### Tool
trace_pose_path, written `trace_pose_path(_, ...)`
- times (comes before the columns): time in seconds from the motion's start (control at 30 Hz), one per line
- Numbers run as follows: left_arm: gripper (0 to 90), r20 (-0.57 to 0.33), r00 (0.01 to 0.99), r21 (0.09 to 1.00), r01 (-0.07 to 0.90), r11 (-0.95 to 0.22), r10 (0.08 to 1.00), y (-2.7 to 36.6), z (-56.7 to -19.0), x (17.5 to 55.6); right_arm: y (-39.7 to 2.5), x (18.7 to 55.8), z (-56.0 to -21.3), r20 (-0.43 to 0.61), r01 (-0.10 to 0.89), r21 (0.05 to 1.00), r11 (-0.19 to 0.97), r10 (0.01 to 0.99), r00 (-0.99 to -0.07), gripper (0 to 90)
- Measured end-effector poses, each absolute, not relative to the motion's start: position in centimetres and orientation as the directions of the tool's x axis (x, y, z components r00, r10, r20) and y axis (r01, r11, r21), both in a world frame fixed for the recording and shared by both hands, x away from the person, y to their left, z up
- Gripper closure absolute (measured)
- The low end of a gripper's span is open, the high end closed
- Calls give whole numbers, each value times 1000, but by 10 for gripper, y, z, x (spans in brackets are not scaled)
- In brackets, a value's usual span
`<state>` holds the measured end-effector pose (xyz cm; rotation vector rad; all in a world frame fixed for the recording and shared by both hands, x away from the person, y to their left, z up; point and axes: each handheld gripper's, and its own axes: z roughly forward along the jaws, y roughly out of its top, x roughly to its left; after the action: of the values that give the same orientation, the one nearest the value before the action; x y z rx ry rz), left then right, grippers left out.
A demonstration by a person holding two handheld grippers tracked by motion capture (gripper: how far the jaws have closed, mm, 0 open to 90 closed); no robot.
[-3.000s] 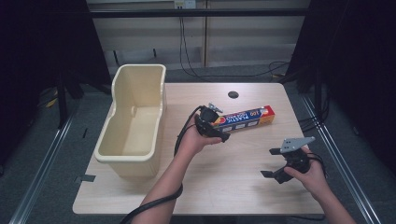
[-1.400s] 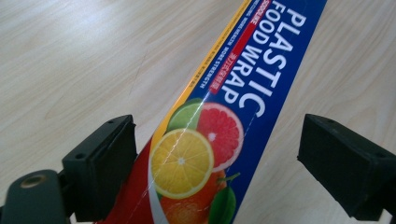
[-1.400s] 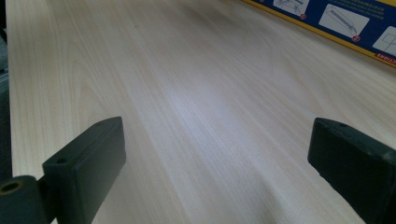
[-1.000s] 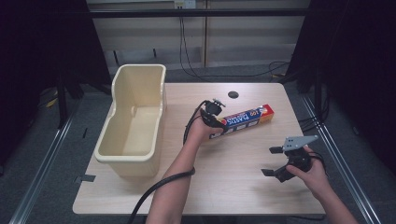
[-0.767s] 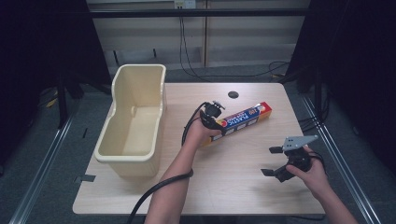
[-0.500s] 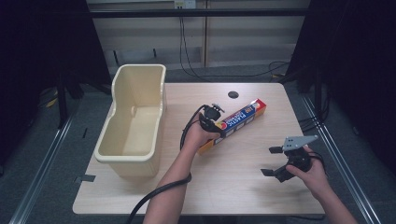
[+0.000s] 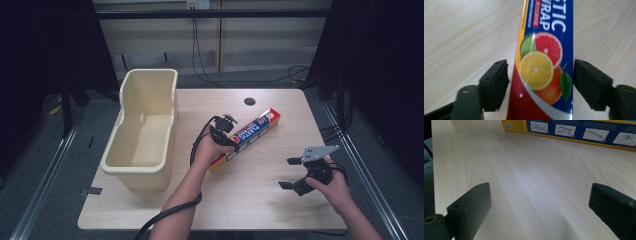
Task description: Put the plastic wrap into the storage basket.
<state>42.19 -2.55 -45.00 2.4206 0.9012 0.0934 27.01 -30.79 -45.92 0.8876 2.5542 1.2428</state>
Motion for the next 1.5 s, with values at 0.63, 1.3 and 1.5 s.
trace_pose_path(0.63,164,-122,783,538,569,-622,610,-62,-458,451,-311,270,-459,108,440,766,469,580,-807,39)
trace_pose_path(1.3,398,-67,808,438,551,-711,585,-78,-456,451,-312,271,-457,111,435,772,464,575,-811,40)
trace_pose_path(1.5,402,-78,797,400,575,-713,599,-73,-447,451,-312,271,-457,108,434,771,466,576,-811,40)
